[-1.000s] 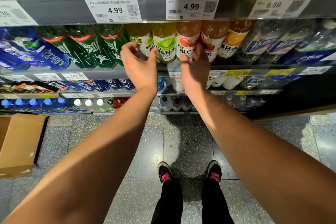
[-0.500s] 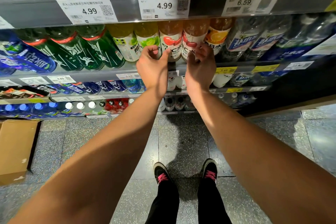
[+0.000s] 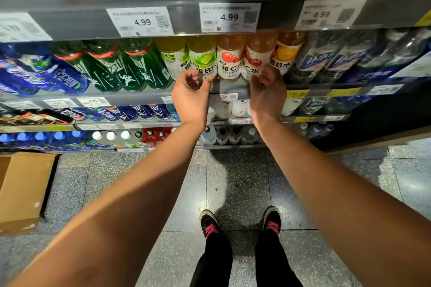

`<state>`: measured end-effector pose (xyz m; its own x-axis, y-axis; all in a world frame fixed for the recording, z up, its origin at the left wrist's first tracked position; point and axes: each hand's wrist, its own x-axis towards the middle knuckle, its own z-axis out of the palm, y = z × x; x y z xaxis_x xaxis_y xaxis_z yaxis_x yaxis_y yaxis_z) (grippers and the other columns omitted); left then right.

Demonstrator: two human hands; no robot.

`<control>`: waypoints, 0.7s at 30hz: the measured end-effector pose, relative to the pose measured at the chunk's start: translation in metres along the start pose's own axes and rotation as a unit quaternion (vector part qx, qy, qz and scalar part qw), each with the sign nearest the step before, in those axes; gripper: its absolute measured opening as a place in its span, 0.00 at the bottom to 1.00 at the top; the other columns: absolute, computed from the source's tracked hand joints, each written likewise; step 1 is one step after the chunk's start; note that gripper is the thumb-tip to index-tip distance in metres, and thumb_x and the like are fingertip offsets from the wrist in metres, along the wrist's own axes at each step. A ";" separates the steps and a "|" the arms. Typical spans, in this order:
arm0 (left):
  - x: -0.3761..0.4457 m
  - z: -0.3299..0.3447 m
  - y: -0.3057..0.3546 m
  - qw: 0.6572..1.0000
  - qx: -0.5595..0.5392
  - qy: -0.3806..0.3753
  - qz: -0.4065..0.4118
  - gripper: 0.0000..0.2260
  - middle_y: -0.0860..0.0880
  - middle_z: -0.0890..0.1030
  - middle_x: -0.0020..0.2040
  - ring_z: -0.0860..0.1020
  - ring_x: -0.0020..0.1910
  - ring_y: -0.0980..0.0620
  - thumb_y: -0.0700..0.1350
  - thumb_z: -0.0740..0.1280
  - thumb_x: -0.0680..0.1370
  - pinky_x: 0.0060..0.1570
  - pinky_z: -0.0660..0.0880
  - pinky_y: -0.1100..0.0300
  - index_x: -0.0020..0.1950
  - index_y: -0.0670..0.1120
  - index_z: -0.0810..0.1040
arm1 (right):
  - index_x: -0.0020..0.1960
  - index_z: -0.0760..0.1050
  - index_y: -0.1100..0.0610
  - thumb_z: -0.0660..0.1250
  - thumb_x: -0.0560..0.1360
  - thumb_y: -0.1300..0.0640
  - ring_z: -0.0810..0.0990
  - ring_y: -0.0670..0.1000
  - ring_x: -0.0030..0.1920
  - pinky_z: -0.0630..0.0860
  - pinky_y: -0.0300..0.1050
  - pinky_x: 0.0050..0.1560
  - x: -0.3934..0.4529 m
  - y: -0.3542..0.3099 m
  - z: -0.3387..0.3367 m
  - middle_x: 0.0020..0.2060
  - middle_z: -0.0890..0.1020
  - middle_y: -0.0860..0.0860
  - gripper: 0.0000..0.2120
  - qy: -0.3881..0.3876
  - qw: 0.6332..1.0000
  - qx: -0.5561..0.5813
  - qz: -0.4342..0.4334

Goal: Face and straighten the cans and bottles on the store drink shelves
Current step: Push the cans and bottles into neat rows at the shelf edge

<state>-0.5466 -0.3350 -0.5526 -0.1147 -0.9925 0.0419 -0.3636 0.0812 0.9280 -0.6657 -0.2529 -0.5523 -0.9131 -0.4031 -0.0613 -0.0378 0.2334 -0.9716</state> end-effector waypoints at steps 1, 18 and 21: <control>-0.001 -0.007 -0.001 1.000 0.004 -0.001 0.002 0.10 0.52 0.81 0.42 0.79 0.42 0.54 0.44 0.77 0.72 0.48 0.77 0.60 0.48 0.49 0.78 | 0.61 0.75 0.63 0.69 0.76 0.64 0.79 0.45 0.50 0.75 0.31 0.50 -0.008 -0.002 0.001 0.50 0.80 0.50 0.14 -0.002 1.000 -0.016 -0.007; 0.041 -0.150 -0.029 0.992 0.072 0.087 -0.065 0.17 0.52 0.80 0.49 0.77 0.42 0.60 0.48 0.77 0.73 0.51 0.74 0.67 0.58 0.43 0.79 | 0.63 0.75 0.55 0.70 0.76 0.55 0.79 0.52 0.54 0.73 0.34 0.46 -0.098 -0.043 0.107 0.54 0.80 0.52 0.17 -0.146 0.986 -0.075 -0.005; 0.061 -0.157 -0.034 0.991 0.078 0.071 -0.078 0.25 0.49 0.82 0.57 0.79 0.53 0.54 0.50 0.77 0.73 0.58 0.74 0.63 0.66 0.42 0.77 | 0.65 0.73 0.57 0.69 0.76 0.55 0.78 0.49 0.54 0.76 0.43 0.53 -0.109 -0.048 0.129 0.56 0.79 0.54 0.19 -0.143 0.985 -0.095 -0.025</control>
<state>-0.3964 -0.4125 -0.5240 0.0807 -0.9961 -0.0356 -0.5074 -0.0718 0.8587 -0.5119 -0.3341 -0.5286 -0.7580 -0.6440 -0.1035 -0.1795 0.3584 -0.9161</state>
